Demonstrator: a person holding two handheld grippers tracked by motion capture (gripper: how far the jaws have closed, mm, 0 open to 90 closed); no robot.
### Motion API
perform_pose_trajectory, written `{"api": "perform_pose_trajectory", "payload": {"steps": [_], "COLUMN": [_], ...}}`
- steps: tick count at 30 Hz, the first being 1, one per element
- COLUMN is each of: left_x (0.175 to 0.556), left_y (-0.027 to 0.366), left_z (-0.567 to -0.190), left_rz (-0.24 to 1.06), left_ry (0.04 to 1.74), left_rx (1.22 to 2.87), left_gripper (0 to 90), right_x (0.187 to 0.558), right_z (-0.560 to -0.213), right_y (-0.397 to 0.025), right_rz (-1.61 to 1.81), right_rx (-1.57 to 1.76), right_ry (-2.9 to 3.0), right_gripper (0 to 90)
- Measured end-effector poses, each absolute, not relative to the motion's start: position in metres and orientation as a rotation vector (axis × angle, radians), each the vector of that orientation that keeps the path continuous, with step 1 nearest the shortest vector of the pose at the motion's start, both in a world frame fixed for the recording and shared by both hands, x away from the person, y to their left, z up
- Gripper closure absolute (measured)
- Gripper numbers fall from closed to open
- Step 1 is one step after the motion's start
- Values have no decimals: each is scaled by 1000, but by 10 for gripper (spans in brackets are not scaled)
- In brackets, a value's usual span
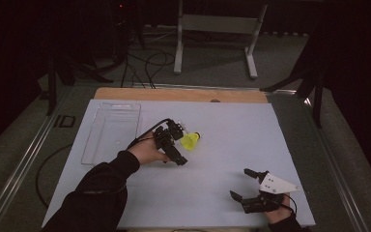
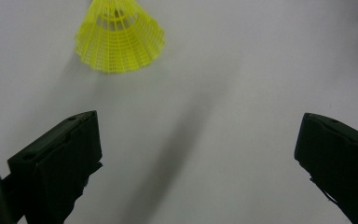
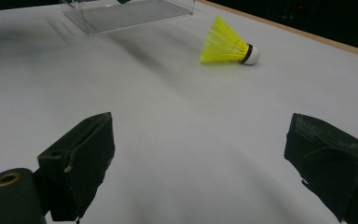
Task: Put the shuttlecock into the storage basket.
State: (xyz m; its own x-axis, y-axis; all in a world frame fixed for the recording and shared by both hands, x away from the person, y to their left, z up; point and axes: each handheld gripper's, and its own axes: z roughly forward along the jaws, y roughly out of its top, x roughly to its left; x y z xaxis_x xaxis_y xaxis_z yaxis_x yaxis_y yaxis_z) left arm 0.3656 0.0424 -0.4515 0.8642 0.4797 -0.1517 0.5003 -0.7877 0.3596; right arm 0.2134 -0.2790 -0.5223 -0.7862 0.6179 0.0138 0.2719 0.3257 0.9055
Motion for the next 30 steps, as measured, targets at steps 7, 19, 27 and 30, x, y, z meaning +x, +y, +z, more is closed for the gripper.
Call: {"api": "perform_pose_trajectory", "payload": {"steps": [7,19,27,30], "left_x": [373,390,395,397], "left_y": [30,16,9,7], "left_z": [-458,-469,-477,-479], "left_rz": [-54,-63,-55,-48], "left_ry": [736,806,798,800], "left_rx": [2664,2636,2645,2651], "left_gripper": [14,104,208,252], "right_x": [214,214,214,214], "right_z": [-523,-523,-524,-524], "right_y": [-279,-279,-279,-279], "right_rz": [1447,1448,1452,1451], "right_rx": [793,796,795,791], "right_ry": [2264,2269,2269,2270], "right_gripper": [88,87,87,87]}}
